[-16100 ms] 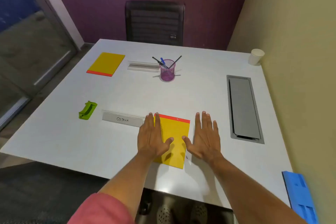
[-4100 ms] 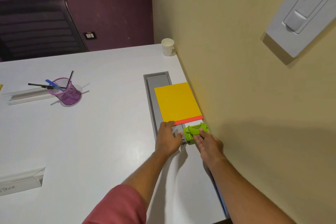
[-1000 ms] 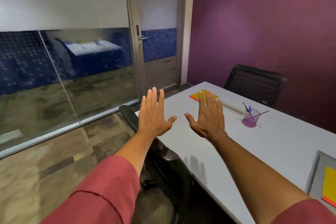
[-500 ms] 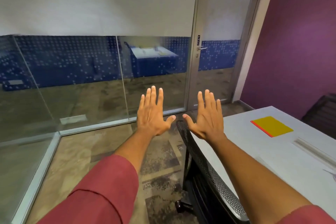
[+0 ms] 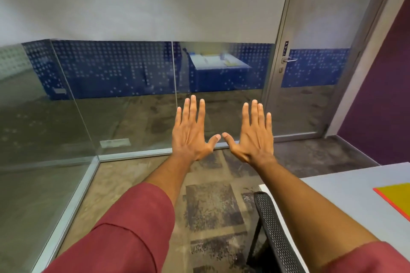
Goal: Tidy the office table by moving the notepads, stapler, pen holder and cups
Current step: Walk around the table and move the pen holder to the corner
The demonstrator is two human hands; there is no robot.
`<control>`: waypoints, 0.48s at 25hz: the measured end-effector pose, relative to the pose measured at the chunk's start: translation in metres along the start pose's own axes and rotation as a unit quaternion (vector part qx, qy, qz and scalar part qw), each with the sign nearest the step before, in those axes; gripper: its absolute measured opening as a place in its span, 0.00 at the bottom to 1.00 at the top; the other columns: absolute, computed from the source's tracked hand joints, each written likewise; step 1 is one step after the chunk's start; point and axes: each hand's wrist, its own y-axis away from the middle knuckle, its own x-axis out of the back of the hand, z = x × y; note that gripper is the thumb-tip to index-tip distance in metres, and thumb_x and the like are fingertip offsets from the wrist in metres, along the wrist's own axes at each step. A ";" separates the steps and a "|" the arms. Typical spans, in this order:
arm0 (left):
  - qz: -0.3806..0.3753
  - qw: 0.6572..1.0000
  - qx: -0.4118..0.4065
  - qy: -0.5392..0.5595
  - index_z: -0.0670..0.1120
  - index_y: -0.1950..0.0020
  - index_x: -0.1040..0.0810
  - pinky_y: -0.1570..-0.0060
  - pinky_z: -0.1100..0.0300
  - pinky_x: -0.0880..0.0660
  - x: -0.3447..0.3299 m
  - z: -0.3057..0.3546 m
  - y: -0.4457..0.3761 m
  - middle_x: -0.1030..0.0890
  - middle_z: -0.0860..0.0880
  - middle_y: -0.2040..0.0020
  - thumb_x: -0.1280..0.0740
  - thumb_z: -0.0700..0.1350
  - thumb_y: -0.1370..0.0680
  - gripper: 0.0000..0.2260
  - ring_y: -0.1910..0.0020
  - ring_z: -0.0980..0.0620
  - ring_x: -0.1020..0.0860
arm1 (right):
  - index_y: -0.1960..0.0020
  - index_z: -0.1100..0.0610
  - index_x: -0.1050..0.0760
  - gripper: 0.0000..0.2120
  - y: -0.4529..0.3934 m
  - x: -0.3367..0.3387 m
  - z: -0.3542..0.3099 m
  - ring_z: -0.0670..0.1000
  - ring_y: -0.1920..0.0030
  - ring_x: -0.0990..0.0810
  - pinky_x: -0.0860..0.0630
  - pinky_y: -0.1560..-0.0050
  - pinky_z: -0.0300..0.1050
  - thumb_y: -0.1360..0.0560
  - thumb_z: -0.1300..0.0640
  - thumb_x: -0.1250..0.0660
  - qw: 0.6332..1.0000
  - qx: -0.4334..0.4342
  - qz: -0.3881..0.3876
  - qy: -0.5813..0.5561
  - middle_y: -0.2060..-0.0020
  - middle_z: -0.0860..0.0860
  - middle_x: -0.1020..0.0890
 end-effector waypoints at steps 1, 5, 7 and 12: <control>0.002 1.000 -0.002 0.003 0.44 0.21 0.65 0.22 0.43 0.57 -0.010 -0.007 -0.013 0.65 0.41 0.20 0.51 0.72 0.27 0.47 0.21 0.43 0.64 | 0.21 0.59 0.62 0.48 -0.014 -0.010 -0.003 0.60 0.21 0.60 0.58 0.22 0.61 0.27 0.27 0.55 1.000 0.001 0.000 0.004 0.21 0.61 0.60; 0.009 1.000 -0.014 0.017 0.44 0.21 0.65 0.22 0.43 0.57 -0.058 -0.043 -0.076 0.65 0.41 0.20 0.51 0.72 0.26 0.47 0.21 0.43 0.64 | 0.20 0.59 0.60 0.48 -0.077 -0.058 -0.015 0.60 0.21 0.59 0.57 0.22 0.61 0.27 0.27 0.54 1.000 -0.014 0.005 0.026 0.21 0.61 0.58; 0.013 0.999 -0.028 0.027 0.45 0.21 0.66 0.22 0.44 0.58 -0.082 -0.063 -0.114 0.65 0.42 0.20 0.50 0.72 0.26 0.47 0.21 0.43 0.65 | 0.20 0.59 0.60 0.48 -0.113 -0.079 -0.022 0.60 0.21 0.58 0.57 0.22 0.61 0.27 0.27 0.54 0.999 -0.034 0.007 0.041 0.21 0.61 0.57; 0.020 0.996 -0.074 0.050 0.46 0.21 0.66 0.22 0.44 0.57 -0.126 -0.103 -0.217 0.65 0.42 0.20 0.51 0.72 0.27 0.46 0.21 0.44 0.65 | 0.20 0.60 0.58 0.48 -0.201 -0.116 -0.034 0.60 0.21 0.57 0.54 0.23 0.62 0.27 0.28 0.52 0.994 -0.082 0.033 0.058 0.21 0.62 0.56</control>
